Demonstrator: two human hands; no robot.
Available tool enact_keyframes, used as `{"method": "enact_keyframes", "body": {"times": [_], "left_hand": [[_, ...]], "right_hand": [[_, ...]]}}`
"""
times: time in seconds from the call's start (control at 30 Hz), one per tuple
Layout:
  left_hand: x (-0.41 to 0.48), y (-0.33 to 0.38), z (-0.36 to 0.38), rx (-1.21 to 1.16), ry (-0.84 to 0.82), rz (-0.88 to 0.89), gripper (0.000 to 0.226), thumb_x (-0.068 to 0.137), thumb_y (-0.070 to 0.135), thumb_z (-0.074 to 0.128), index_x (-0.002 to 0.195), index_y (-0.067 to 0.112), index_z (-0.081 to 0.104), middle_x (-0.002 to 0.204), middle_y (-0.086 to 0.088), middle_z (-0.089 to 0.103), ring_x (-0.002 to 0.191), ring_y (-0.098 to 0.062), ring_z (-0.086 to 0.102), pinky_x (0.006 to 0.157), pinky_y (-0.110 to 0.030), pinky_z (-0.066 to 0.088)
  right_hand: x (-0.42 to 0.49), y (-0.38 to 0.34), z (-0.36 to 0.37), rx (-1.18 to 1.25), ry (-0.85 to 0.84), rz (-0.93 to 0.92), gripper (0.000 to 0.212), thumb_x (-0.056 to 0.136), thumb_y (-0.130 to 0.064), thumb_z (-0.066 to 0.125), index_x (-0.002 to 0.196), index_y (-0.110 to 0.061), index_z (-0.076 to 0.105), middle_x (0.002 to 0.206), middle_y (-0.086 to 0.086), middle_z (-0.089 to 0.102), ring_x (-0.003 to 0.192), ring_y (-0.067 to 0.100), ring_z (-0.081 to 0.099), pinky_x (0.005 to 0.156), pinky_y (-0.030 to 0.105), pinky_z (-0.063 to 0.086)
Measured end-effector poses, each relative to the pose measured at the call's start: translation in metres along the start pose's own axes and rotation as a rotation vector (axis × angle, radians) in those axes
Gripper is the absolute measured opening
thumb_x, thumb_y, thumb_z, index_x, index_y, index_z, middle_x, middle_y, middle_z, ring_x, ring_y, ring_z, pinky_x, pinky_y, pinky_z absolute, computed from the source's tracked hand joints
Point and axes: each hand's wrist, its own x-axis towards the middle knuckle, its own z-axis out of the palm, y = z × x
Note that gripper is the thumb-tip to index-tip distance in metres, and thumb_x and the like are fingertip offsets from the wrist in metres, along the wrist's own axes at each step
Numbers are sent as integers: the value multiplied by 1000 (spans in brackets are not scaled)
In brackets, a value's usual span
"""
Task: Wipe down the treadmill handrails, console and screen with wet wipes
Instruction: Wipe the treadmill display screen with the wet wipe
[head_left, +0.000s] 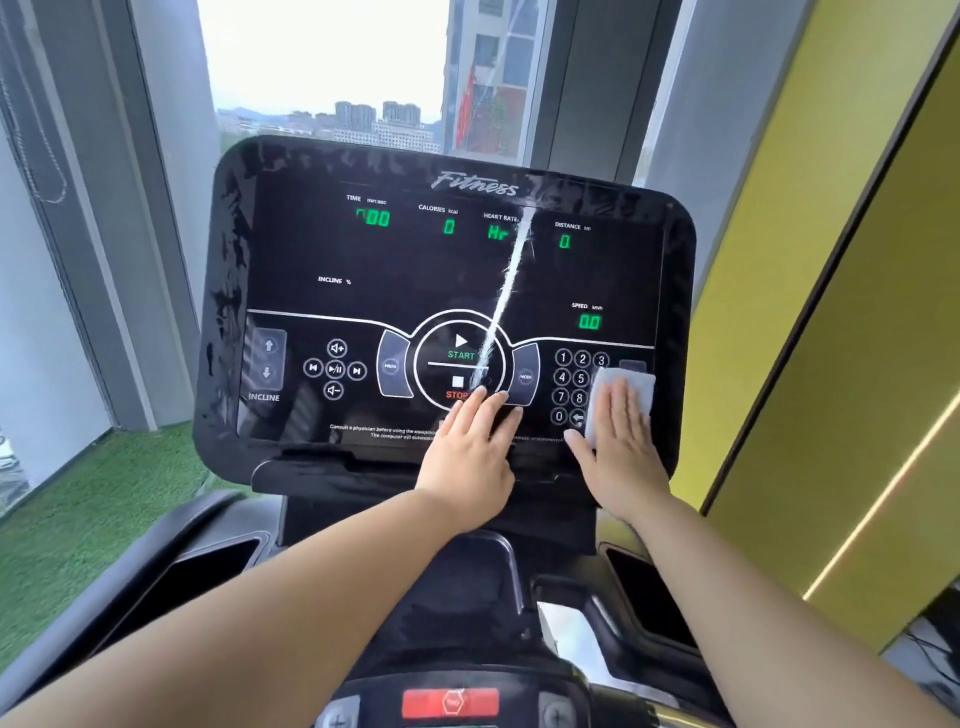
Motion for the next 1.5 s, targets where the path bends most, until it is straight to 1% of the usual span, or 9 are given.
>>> {"method": "enact_keyframes", "body": {"times": [0.2,0.6,0.7,0.8,0.87,1.03,1.17,1.33,1.5], "left_hand": [[8,18,7,-32,-20,47,64,95,28,37,152,17,10,158,-5,5,146,-23,-4,116,-32,-7],[21,46,14,-69,-61,116,63,95,26,38,151,16,11,158,-4,7,146,-22,-5,117,-32,-4],[22,47,16,-60,-69,105,63,96,27,37,151,17,10,158,-3,7,146,-21,-4,117,-32,-2],[21,48,18,-31,-92,112,62,97,30,34,152,17,8,157,-3,5,145,-22,-5,117,-32,-4],[19,48,19,-22,-110,111,62,97,31,33,152,17,8,157,-3,4,145,-21,-6,117,-32,-4],[14,51,23,-41,-140,115,60,98,31,33,151,17,10,157,-3,4,145,-21,-7,117,-32,-5],[8,57,26,-29,-170,128,60,98,32,31,152,18,9,158,-2,4,145,-21,-7,117,-32,-3],[0,68,27,-67,-194,165,59,99,32,31,152,19,9,158,0,3,145,-19,-8,117,-31,-3],[-15,73,26,-130,-204,247,52,96,25,36,148,19,28,154,-2,19,145,-21,7,117,-34,10]], "right_hand": [[-15,1,20,-13,30,-75,73,96,-55,13,135,-14,-33,143,3,-38,138,16,-30,117,34,-12],[4,18,19,438,172,291,73,100,-48,18,147,-6,-19,155,10,-26,143,18,-22,119,38,-3],[18,29,4,455,271,282,71,101,-45,25,150,-9,-12,158,7,-19,146,17,-12,119,39,12],[29,39,-12,402,385,310,62,102,-35,32,153,-14,3,161,-1,0,137,26,35,89,36,46],[31,43,-17,340,468,308,53,102,-23,33,152,-18,16,157,-2,23,111,32,57,66,33,42],[23,58,-15,445,600,300,43,96,0,41,132,-17,56,122,17,63,84,35,64,67,39,52],[-2,76,10,337,483,263,43,96,2,40,132,-16,56,83,21,64,64,27,48,55,31,33],[-30,86,36,345,246,325,39,98,-6,39,128,-18,60,91,12,61,68,21,45,49,28,27],[-63,93,43,472,-5,217,28,96,-9,47,116,-5,66,112,10,66,102,28,59,72,23,39]]}}
